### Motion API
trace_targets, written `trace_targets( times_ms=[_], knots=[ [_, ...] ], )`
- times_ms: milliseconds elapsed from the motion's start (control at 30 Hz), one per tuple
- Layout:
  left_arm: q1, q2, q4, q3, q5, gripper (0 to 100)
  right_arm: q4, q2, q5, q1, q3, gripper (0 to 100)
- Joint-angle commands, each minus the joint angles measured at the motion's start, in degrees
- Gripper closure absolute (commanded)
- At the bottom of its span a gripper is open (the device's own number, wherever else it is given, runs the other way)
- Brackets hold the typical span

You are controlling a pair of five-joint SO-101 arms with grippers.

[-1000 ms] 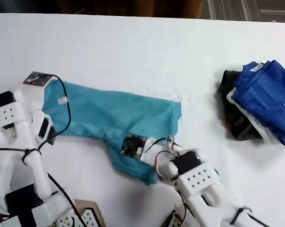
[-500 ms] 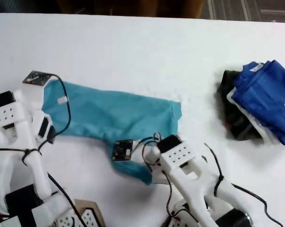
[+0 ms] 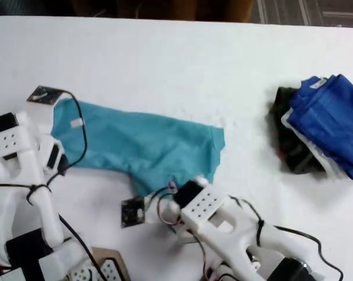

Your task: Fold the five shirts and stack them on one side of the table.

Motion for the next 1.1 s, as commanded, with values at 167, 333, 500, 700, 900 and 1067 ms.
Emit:
trace_targets(
  times_ms=[167, 333, 500, 700, 900, 1067],
  knots=[
    [0.6, -1.9, -1.1, -0.7, -0.3, 84, -0.7, 0.6, -0.7, -0.7, -3.8, 79.8],
    [0.6, -1.9, -1.1, -0.4, -0.3, 84, -1.5, 0.7, -0.7, -0.7, -3.7, 79.8],
    [0.3, -1.9, -1.6, -0.6, 0.0, 84, -3.6, 1.6, -0.7, -0.7, -3.1, 79.8],
    [-9.1, -1.9, -2.5, -3.9, 7.2, 84, -5.7, 10.1, -4.2, -0.7, -6.0, 79.8],
    [-20.4, -1.8, -3.5, -8.4, 7.6, 84, -5.9, 16.6, -4.7, -0.7, -9.9, 79.8],
    [-21.5, -1.8, -3.4, -8.5, 7.5, 84, -5.7, 18.6, -4.7, -1.5, -10.0, 80.0]
  ],
)
